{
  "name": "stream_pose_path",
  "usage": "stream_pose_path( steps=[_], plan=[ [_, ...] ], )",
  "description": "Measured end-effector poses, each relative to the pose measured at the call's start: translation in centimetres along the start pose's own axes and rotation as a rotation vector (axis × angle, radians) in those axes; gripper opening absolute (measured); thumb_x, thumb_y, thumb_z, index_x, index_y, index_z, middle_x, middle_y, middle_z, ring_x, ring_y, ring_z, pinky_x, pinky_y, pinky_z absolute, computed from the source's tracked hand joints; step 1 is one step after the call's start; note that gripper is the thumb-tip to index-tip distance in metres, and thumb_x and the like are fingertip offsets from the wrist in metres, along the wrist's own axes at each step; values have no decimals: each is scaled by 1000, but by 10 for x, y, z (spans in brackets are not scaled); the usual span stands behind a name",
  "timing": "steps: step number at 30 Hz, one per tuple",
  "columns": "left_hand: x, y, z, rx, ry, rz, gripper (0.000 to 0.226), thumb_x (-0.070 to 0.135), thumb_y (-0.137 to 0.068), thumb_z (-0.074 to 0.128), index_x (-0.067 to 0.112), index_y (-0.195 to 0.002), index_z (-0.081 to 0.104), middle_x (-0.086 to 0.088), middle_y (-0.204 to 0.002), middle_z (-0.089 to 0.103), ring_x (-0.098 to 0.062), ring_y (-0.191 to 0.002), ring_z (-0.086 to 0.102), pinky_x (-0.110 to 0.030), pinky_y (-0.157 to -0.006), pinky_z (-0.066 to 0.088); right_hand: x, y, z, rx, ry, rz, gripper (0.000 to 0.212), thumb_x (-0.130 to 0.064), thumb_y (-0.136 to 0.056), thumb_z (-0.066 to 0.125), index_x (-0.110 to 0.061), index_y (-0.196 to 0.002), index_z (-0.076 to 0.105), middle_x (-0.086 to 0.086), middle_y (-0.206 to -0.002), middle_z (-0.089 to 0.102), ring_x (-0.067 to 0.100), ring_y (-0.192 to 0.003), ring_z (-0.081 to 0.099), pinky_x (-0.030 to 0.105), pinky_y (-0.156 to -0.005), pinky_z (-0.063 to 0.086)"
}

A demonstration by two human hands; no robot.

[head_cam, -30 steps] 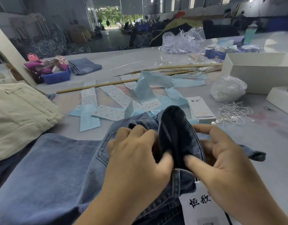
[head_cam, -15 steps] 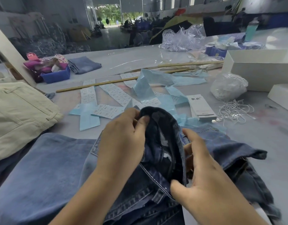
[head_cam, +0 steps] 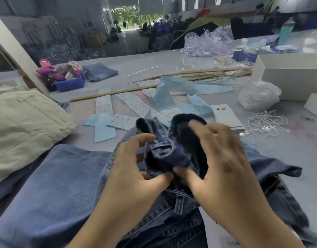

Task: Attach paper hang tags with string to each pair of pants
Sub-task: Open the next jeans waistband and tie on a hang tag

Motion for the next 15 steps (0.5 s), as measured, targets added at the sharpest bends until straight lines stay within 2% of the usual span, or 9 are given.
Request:
stream_pose_path(
  steps=[2, 3, 5, 6, 8, 9, 11, 13, 15],
  plan=[
    [0, 1, 0, -2, 34, -29, 67, 19, -62, 80, 52, -113, 51, 1, -117, 62, -22, -73, 74, -35, -66, 61, 3, -8, 2, 60, -110, -17, 32, -23, -77, 79, -21, -106, 66, -9, -90, 63, 14, -85, 59, 24, -72, 47],
    [-1, 2, -1, 11, 27, -47, 68, 21, -61, 79, 54, -113, 50, 7, -114, 62, -21, -71, 73, -39, -65, 61, 7, -10, 2, 74, -181, 45, 18, -22, -80, 76, -24, -96, 68, -14, -80, 64, 7, -76, 60, 18, -66, 47],
    [-4, 1, -5, 45, 8, -81, 68, 22, -58, 76, 56, -110, 49, 22, -107, 61, -17, -73, 72, -43, -66, 61, 17, -11, 2, 103, -352, 214, 9, -23, -83, 72, -28, -88, 66, -14, -67, 65, 1, -70, 60, 8, -56, 43],
    [-6, -1, -7, 57, 6, -97, 68, 21, -57, 74, 57, -109, 49, 25, -107, 60, -16, -76, 72, -43, -67, 61, 22, -10, 2, 125, -442, 296, 12, -24, -84, 71, -30, -89, 63, -15, -70, 67, 0, -68, 61, 8, -55, 43],
    [-9, -3, -9, 56, -12, -121, 70, 22, -56, 71, 60, -109, 46, 19, -110, 61, -15, -84, 70, -44, -72, 60, 29, -5, 3, 158, -550, 408, 25, -24, -85, 69, -37, -97, 51, -24, -84, 67, 4, -64, 62, 12, -54, 45],
    [-10, -4, -9, 45, -28, -133, 72, 26, -55, 70, 61, -111, 43, 15, -108, 64, -17, -86, 70, -44, -74, 59, 31, -2, 5, 149, -538, 428, 33, -23, -86, 69, -41, -101, 45, -20, -87, 67, 6, -64, 62, 14, -56, 47],
    [-12, -5, -7, 31, -58, -157, 71, 34, -53, 65, 61, -113, 40, 10, -97, 68, -18, -82, 69, -45, -74, 58, 29, 1, 4, 146, -359, 359, 50, -18, -82, 72, -39, -114, 40, -16, -96, 57, 8, -79, 60, 25, -72, 48],
    [-14, -5, -6, 36, -78, -179, 65, 36, -53, 62, 60, -110, 42, 10, -87, 68, -17, -74, 68, -43, -70, 59, 25, 2, -2, 209, -135, 194, 65, -12, -71, 79, -22, -125, 43, -3, -118, 40, 22, -108, 50, 27, -93, 38],
    [-14, -6, -6, 50, -57, -213, 55, 34, -58, 62, 56, -106, 48, 7, -87, 68, -16, -66, 67, -33, -62, 58, 23, 2, -8, 207, -37, 66, 70, -14, -63, 84, -13, -124, 51, 7, -124, 39, 19, -115, 39, 27, -99, 29]
  ],
)
Point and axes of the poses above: each hand's wrist, its own y-axis away from the middle knuckle, its own z-axis out of the palm, x = y × z, the point moved 2 cm from there along -y, towards the middle knuckle
